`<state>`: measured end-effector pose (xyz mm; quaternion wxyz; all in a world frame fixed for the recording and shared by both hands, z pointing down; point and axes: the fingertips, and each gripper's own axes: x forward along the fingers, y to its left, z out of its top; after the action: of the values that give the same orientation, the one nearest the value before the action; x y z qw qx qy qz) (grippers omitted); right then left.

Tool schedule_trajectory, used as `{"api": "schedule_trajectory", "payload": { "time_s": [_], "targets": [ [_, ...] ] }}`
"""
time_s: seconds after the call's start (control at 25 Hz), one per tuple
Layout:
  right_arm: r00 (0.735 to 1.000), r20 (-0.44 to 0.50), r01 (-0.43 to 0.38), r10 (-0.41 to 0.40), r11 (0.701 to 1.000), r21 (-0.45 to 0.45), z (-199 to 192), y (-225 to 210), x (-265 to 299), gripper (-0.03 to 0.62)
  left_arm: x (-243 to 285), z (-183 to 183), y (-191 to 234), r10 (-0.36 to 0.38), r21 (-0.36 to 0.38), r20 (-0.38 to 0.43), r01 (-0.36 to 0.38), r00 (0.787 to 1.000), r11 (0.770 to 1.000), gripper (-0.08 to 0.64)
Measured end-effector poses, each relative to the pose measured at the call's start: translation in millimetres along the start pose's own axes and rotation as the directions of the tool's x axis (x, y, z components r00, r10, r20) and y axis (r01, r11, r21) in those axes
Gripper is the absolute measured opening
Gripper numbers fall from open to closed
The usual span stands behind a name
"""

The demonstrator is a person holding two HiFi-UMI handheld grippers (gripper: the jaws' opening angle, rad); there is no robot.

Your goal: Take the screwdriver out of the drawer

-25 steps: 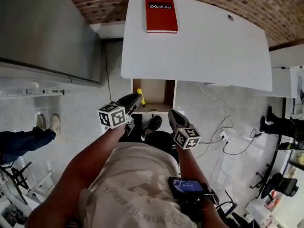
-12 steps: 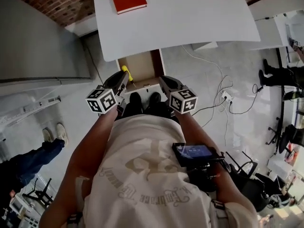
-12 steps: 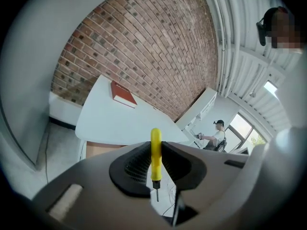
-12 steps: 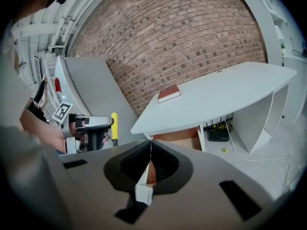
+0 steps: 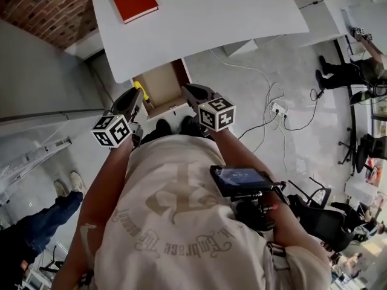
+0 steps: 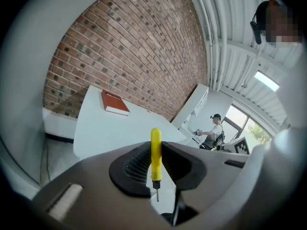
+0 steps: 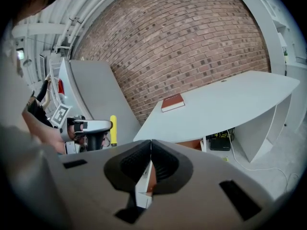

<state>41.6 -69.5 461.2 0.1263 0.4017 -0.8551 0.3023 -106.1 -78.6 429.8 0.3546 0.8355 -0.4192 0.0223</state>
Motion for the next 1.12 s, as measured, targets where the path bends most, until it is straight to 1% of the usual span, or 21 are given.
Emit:
{"api": "schedule_trajectory", "payload": {
  "time_s": [0.16,0.36,0.52,0.8,0.92,1.12],
  "targets": [
    [1.0,0.006,-0.011,0.012,1.0,-0.021,8,5,-2,0.006,-3,4,-7,-0.007,0.034,0.002,0.007,1.0,0.999,0.066],
    [0.999,0.021,-0.025,0.026,0.999,-0.046,22,9,-5,0.006,-6,14,-19,-0.026,0.094,0.006,0.025,1.0,0.995,0.066],
    [0.998,0.039,-0.043,0.046,0.997,-0.069,31,15,-6,0.006,-8,18,-26,-0.038,0.152,0.013,0.036,0.999,0.988,0.066],
    [0.995,0.055,-0.072,0.079,0.991,-0.117,39,26,-19,0.006,-8,17,-45,-0.062,0.232,-0.003,0.062,0.998,0.971,0.066],
    [0.995,0.056,-0.075,0.084,0.987,-0.139,39,34,-24,0.006,-12,18,-48,-0.075,0.253,-0.014,0.076,0.997,0.964,0.066],
    [0.994,0.06,-0.08,0.091,0.983,-0.166,40,44,-29,0.006,-16,19,-46,-0.078,0.278,-0.02,0.08,0.997,0.957,0.066]
  ]
}}
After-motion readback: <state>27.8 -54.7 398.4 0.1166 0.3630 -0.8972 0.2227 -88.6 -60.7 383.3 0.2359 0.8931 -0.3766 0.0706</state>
